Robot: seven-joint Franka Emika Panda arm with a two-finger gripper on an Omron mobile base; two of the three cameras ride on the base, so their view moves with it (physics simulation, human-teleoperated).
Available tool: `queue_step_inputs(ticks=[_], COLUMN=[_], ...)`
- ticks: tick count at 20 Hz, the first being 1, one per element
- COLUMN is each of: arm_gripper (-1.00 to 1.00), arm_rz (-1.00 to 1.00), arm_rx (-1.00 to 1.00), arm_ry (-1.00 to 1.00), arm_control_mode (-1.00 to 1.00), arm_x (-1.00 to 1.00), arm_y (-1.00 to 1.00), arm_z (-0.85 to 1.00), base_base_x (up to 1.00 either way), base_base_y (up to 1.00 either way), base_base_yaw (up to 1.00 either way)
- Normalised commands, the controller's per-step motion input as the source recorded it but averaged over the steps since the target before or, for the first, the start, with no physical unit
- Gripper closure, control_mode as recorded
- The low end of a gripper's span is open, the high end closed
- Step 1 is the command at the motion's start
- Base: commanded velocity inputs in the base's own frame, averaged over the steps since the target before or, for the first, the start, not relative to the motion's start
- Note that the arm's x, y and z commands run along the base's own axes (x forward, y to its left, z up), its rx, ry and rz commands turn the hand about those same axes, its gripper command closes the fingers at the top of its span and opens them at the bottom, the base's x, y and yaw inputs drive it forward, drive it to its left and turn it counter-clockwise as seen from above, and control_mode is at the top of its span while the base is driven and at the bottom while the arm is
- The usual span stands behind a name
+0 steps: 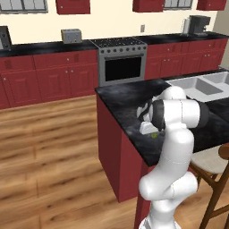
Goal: Open the fridge, remove the mango, lemon wedge, and chicken drumstick, and place them on any counter.
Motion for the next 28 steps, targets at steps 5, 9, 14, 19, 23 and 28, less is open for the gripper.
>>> queue_step_inputs(ticks=[5,9,14,19,23,28], arm_gripper=[-1.0,-1.0,-1.0,-1.0,-1.0,-1.0], arm_rz=[0.0,-0.01,-0.01,-0.03,-0.07,-0.09], arm_rx=[0.01,0.03,0.03,0.01,0.0,0.0], arm_ry=[0.0,0.04,0.01,0.03,0.01,0.0], arm_control_mode=[-1.0,-1.0,-1.0,-1.0,-1.0,-1.0], arm_x=[-0.15,-0.15,-0.18,-0.54,-0.91,-1.0], arm_y=[0.0,0.0,0.0,0.0,0.0,0.01], arm_z=[0.32,0.91,1.0,1.0,1.0,0.89], base_base_x=[0.0,0.0,0.0,0.0,0.0,0.0], base_base_y=[0.0,0.0,0.0,0.0,0.0,0.0], base_base_yaw=[0.0,0.0,0.0,0.0,0.0,0.0])
